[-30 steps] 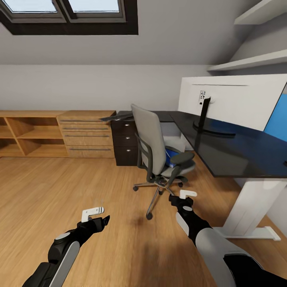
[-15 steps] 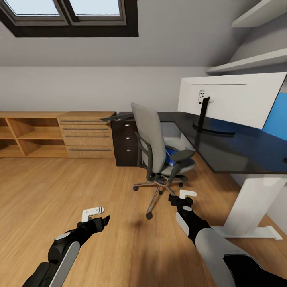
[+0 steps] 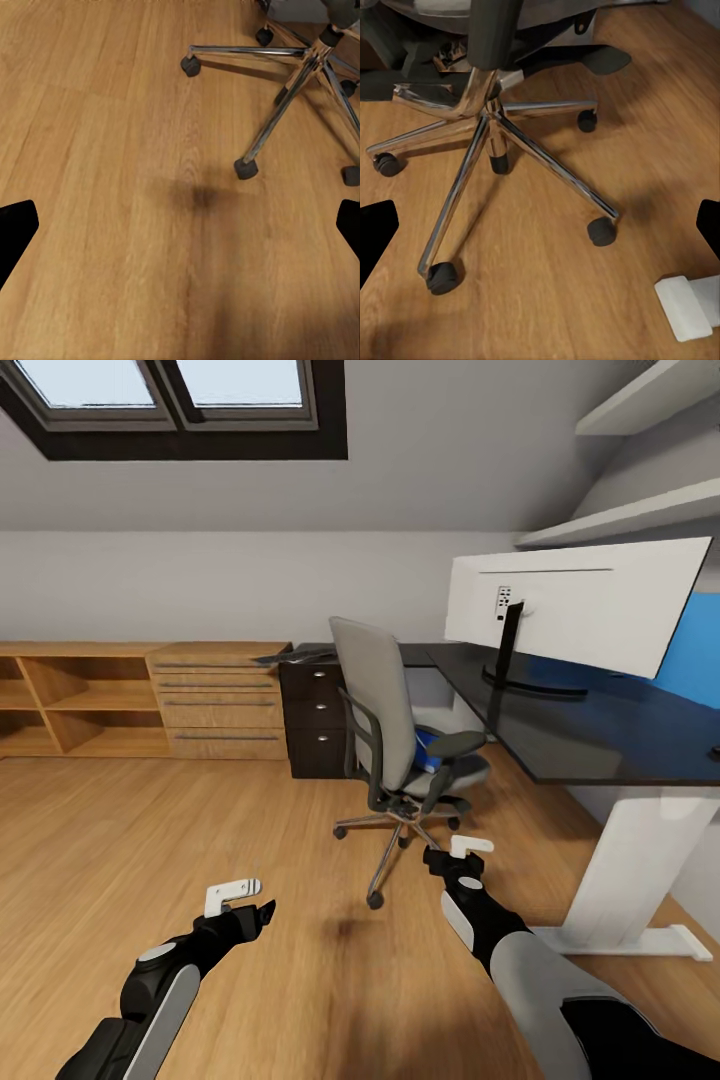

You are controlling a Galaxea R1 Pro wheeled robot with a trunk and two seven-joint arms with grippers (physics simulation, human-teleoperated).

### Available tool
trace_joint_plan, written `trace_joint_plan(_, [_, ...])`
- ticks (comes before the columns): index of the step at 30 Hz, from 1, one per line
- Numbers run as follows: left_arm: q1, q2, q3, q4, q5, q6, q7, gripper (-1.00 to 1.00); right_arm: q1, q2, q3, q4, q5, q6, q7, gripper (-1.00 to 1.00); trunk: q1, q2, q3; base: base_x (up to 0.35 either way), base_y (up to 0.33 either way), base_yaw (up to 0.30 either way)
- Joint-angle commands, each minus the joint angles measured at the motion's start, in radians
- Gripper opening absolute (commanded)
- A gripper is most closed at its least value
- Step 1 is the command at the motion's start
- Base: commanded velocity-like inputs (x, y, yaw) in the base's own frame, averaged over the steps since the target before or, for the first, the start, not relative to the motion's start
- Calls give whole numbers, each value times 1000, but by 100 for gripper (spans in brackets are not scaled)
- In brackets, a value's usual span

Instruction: In the bedroom, organize the workspace by keeping the computer under the desk, ensuring the monitor is on the desk, placing the keyboard on the desk next to the monitor, placing the mouse on the desk next to the keyboard, moving the folder from the swivel chair onto the desk next to the mouse, stacking the notebook on top of the folder with the pen on top of the notebook, and positioning the swivel chair next to the desk.

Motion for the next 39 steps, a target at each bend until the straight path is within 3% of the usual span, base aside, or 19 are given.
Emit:
trace_joint_plan(1, [-1,1,-2,-1,11,2,10,100,-1,0,-1,1,-5,-5,-1,100,4,-8,-3,0,0,0])
trace_joint_plan(8, [-1,1,-2,-2,11,3,10,100,0,-1,-1,1,-3,-21,-3,100,17,-30,-26,0,0,0])
trace_joint_plan(16, [0,2,-3,-2,11,4,8,100,2,-1,0,8,5,-175,-6,100,17,-30,-26,0,0,0])
trace_joint_plan(21, [10,2,-4,-1,11,1,6,100,3,-4,0,10,5,-207,-5,100,17,-30,-26,13,0,0])
trace_joint_plan(34, [41,3,-1,0,8,1,6,100,4,-12,-2,10,2,-203,-11,100,17,-30,-26,168,-57,0])
trace_joint_plan(39, [41,4,0,1,9,1,7,100,4,-23,-4,11,0,-140,-46,100,17,-30,-26,106,-102,0])
